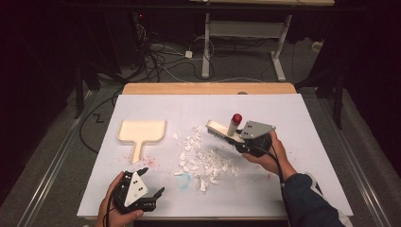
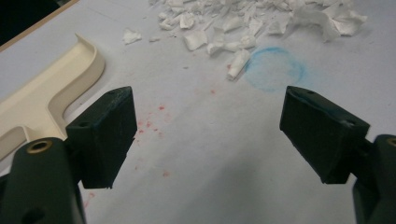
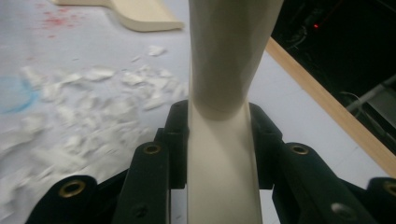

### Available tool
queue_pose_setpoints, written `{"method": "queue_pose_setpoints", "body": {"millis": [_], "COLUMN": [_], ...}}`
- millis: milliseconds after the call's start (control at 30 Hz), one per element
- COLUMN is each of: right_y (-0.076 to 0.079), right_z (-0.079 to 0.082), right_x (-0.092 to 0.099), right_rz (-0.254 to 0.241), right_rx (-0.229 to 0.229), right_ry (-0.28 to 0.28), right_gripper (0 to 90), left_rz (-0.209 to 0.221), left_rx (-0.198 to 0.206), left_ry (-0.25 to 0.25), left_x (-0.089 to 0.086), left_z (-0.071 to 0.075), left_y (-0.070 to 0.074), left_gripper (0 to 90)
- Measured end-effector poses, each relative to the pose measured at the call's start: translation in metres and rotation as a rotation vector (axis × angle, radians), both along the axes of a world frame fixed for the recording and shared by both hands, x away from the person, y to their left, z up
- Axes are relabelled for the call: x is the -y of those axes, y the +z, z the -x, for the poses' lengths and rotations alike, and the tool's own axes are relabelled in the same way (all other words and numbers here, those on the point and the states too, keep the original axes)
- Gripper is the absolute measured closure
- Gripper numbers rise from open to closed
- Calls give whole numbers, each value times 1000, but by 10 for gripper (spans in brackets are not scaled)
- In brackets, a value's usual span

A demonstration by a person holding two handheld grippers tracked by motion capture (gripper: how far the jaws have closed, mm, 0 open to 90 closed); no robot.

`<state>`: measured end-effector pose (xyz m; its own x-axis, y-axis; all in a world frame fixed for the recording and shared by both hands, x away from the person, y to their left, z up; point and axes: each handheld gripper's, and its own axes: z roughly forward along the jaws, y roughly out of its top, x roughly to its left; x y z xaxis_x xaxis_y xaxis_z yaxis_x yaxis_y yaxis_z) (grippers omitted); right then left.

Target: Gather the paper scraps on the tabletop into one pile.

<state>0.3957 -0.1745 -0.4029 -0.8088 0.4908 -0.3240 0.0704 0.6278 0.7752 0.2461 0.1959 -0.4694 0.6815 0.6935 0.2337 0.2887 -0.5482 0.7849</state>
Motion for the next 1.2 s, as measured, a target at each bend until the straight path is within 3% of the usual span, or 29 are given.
{"method": "queue_pose_setpoints", "body": {"millis": [100, 167, 200, 233, 333, 367, 467, 533, 567, 633, 767, 933, 1033, 1067, 1133, 1167, 1200], "right_y": [-2, -5, -5, -10, -15, -21, -27, -33, -33, -40, -44, -46, -46, -46, -46, -46, -45], "right_z": [-19, -42, -42, -57, -67, -77, -83, -85, -85, -82, -78, -72, -65, -65, -58, -58, -52], "right_x": [-10, -22, -22, -32, -41, -53, -67, -86, -86, -107, -125, -134, -135, -135, -135, -135, -135], "right_rz": [38, 59, 59, 60, 93, 112, 114, 104, 104, 113, 91, 93, 74, 74, 93, 93, 123], "right_rx": [18, 29, 29, 34, 55, 58, 57, 44, 44, 51, 24, 2, -38, -38, -57, -57, -61], "right_ry": [-42, -90, -90, -122, -140, -151, -142, -107, -107, -41, 28, 81, 152, 152, 220, 220, 259], "right_gripper": [679, 679, 679, 679, 679, 679, 679, 679, 679, 679, 678, 676, 674, 674, 670, 670, 668], "left_rz": [7, 12, 10, 11, 12, 12, 16, 17, 18, 20, 14, 21, 46, 56, 65, 63, 61], "left_rx": [-3, -7, -8, -9, -11, -12, -9, -11, -11, -12, -30, -36, -57, -62, -61, -62, -63], "left_ry": [-1, -3, -5, -8, -13, -14, -11, -10, -10, -11, -16, -17, -19, -20, -21, -24, -26], "left_x": [-2, -2, -2, -1, -1, -1, -2, -3, -3, -3, 0, 0, -1, -2, -2, -3, -3], "left_z": [-1, -2, -2, -2, -2, -2, -3, -4, -4, -4, -3, -3, -4, -4, -4, -4, -4], "left_y": [1, 0, 0, 0, 0, 0, -1, -1, -1, -1, -3, -3, -3, -2, -1, -1, -1], "left_gripper": [180, 180, 180, 181, 181, 181, 181, 183, 183, 185, 188, 189, 194, 194, 194, 194, 194]}}
